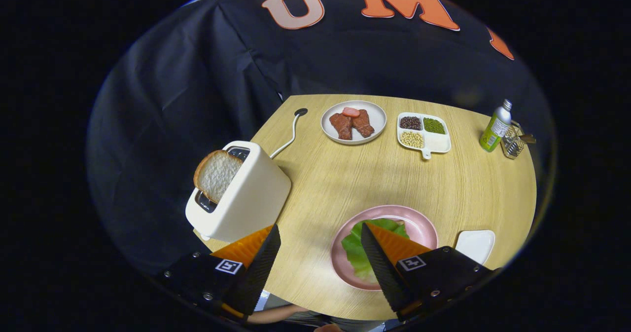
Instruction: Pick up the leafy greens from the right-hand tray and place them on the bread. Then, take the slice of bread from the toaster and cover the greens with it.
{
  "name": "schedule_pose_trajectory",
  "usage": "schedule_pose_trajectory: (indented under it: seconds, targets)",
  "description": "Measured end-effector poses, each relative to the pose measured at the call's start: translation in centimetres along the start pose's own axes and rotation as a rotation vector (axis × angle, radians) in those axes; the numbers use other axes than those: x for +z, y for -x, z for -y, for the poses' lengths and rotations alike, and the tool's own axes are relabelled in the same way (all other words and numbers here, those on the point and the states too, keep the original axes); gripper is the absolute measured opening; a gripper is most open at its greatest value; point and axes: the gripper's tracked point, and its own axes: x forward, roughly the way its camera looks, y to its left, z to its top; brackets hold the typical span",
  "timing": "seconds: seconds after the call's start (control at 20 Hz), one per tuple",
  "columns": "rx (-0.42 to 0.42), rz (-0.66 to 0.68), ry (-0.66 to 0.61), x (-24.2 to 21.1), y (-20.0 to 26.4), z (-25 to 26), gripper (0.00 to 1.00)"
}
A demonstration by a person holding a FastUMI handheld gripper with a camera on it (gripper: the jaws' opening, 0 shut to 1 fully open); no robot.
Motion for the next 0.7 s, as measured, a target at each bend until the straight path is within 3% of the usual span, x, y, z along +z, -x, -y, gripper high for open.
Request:
schedule_pose_trajectory:
  seconds: [0.7]
  targets:
    - [0.068,-0.013,0.108,6.3,0.8,-15.0,0.99]
